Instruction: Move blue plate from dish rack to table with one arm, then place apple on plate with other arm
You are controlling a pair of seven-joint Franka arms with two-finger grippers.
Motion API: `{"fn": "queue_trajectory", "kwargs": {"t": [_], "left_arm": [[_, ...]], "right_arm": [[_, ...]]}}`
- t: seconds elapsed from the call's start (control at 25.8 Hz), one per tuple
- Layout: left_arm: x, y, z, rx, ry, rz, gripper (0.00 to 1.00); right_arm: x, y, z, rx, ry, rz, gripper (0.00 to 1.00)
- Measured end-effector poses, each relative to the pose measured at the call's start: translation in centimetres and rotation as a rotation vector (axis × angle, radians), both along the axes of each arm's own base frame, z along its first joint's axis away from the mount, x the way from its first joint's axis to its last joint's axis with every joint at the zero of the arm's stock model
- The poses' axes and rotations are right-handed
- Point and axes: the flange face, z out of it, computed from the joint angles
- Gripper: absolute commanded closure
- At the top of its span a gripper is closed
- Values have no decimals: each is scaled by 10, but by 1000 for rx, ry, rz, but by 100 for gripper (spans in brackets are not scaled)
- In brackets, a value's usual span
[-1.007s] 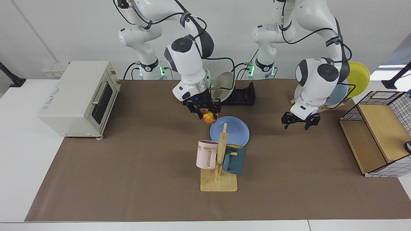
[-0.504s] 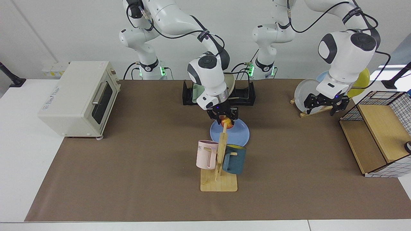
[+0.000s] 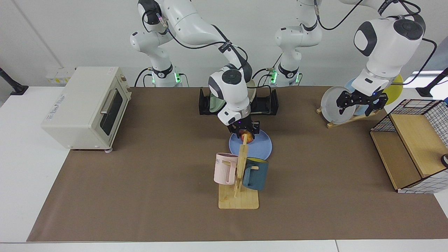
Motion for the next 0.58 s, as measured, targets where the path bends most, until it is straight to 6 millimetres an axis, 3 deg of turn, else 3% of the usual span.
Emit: {"fn": "queue_trajectory", "kwargs": {"t": [0.15, 0.31, 0.58], "left_arm": [[-1, 1, 15, 1, -12, 3, 0], [-1, 1, 26, 1, -24, 3, 0], [-1, -1, 31, 2, -29, 0, 0]], "right_arm": [[15, -12, 16, -37, 5, 9, 0], [35, -37, 47, -79, 47, 43, 0], [66, -138, 130, -134, 99, 181, 0]]}}
